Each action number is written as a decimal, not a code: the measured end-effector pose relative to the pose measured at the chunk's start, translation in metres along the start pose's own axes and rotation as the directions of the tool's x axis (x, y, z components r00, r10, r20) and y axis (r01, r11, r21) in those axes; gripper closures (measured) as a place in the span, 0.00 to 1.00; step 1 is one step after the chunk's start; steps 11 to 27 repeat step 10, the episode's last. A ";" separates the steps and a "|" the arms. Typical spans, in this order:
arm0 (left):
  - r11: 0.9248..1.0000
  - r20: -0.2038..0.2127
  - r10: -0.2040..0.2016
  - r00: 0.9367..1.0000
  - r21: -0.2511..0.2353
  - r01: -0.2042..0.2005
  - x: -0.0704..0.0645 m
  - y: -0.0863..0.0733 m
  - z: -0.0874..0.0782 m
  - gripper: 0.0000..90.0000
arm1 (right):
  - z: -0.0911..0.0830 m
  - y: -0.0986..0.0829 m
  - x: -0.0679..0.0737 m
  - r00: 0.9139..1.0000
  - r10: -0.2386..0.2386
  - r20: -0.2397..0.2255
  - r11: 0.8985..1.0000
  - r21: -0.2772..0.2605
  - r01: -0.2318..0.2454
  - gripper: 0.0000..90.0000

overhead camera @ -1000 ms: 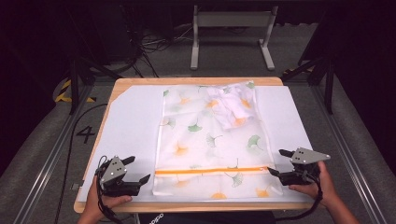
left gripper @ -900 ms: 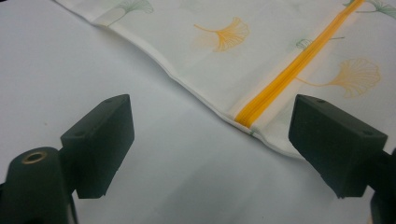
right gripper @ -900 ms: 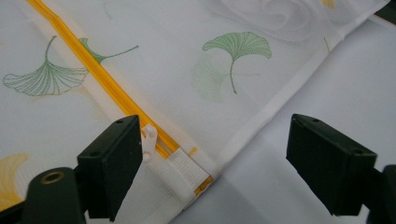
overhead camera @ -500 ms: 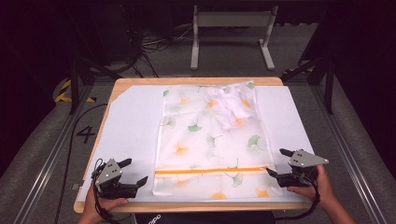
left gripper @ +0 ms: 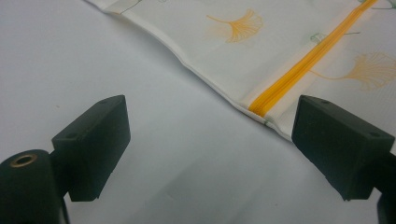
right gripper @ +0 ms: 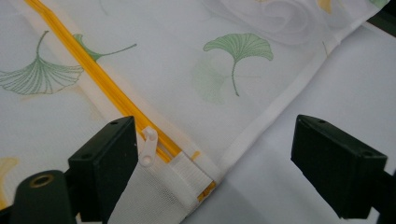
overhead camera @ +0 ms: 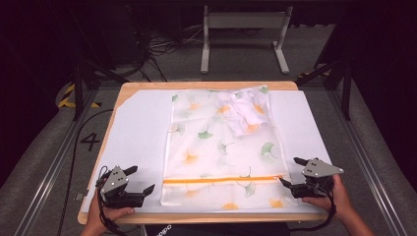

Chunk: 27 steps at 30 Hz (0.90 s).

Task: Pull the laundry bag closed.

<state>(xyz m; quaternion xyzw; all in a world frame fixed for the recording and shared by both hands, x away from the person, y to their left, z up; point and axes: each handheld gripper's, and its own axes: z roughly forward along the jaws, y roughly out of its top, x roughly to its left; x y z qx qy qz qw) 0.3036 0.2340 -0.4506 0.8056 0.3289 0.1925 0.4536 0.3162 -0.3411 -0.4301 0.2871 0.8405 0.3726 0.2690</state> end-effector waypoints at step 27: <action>1.000 -0.019 -0.014 1.000 0.000 0.014 0.002 0.001 0.000 0.15 | -0.002 -0.002 -0.003 1.000 0.025 0.010 1.000 0.005 -0.025 0.19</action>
